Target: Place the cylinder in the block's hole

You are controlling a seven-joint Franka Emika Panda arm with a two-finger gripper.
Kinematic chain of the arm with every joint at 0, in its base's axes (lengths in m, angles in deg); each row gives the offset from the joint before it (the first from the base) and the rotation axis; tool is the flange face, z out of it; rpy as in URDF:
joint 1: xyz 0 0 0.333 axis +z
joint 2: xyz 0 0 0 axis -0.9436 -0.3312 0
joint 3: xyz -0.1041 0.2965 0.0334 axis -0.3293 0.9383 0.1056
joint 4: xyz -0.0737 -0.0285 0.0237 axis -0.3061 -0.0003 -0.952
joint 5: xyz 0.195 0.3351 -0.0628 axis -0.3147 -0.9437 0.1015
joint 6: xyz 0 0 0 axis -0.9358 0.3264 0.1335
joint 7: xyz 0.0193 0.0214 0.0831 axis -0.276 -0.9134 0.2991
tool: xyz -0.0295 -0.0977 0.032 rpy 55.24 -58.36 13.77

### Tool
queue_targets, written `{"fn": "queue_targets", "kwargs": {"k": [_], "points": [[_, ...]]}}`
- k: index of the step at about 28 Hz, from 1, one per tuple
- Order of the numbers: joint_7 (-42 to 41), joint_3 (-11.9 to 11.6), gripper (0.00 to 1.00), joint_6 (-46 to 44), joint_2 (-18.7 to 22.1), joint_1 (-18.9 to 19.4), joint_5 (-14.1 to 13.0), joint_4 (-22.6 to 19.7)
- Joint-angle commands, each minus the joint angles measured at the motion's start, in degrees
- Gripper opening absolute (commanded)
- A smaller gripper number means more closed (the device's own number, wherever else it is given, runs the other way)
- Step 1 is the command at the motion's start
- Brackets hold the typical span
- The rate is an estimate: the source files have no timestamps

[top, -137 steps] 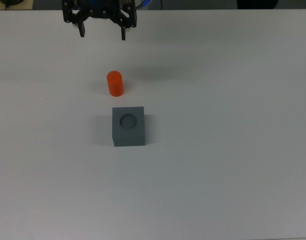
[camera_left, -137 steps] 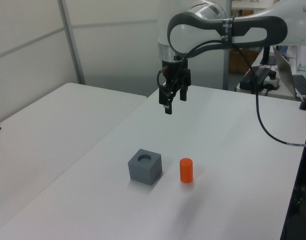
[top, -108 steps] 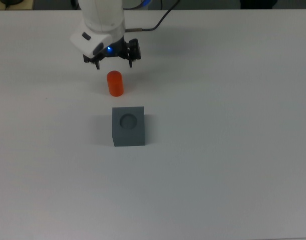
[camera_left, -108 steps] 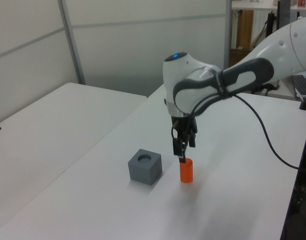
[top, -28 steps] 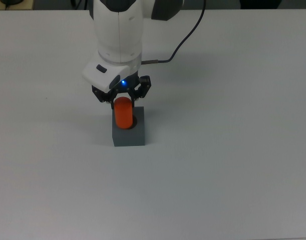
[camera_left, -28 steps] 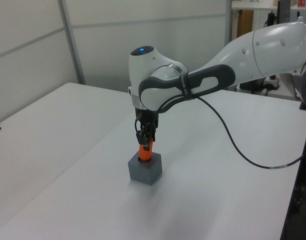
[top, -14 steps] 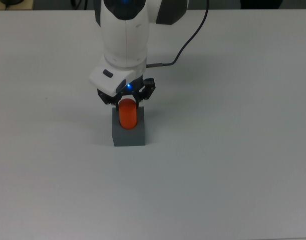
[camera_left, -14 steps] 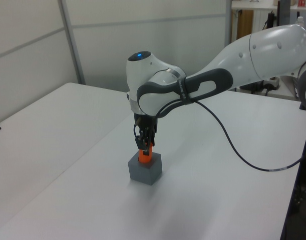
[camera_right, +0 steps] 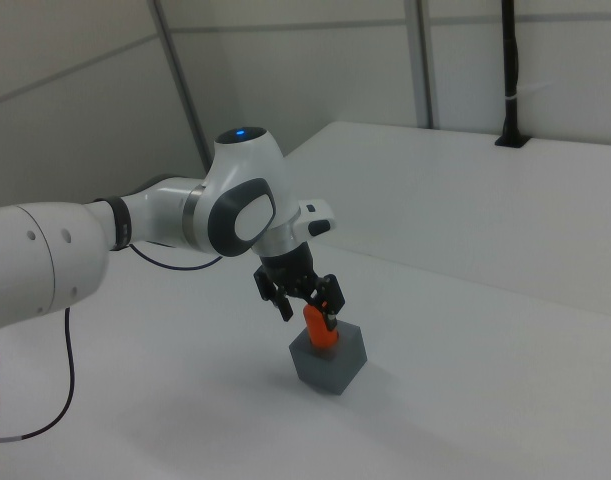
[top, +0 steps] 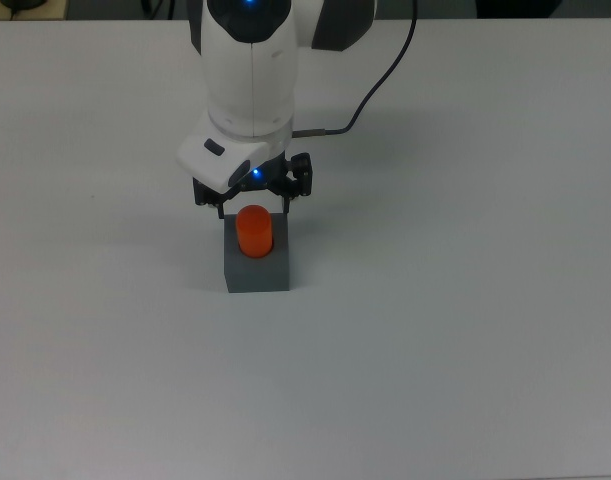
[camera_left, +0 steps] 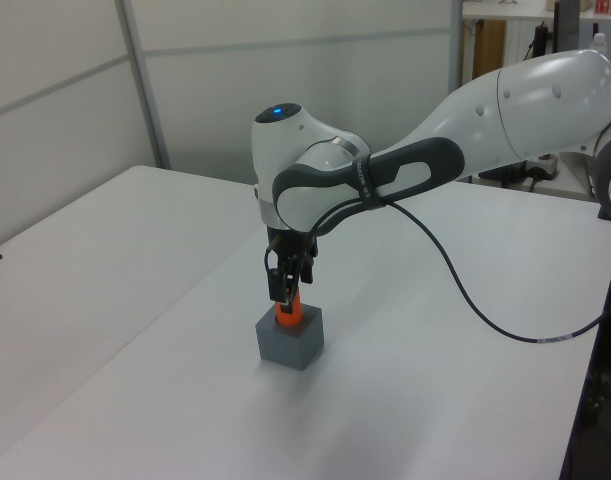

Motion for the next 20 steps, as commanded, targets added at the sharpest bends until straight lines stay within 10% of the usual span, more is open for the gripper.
{"fn": "queue_targets", "kwargs": {"k": [1, 20], "points": [[2.95, -0.79, 1.00, -1.32, 1.94, 0.59, -0.63, 0.48], [3.58, -2.73, 1.00, -18.98, 19.16, 0.59, -1.16, -3.73]]}}
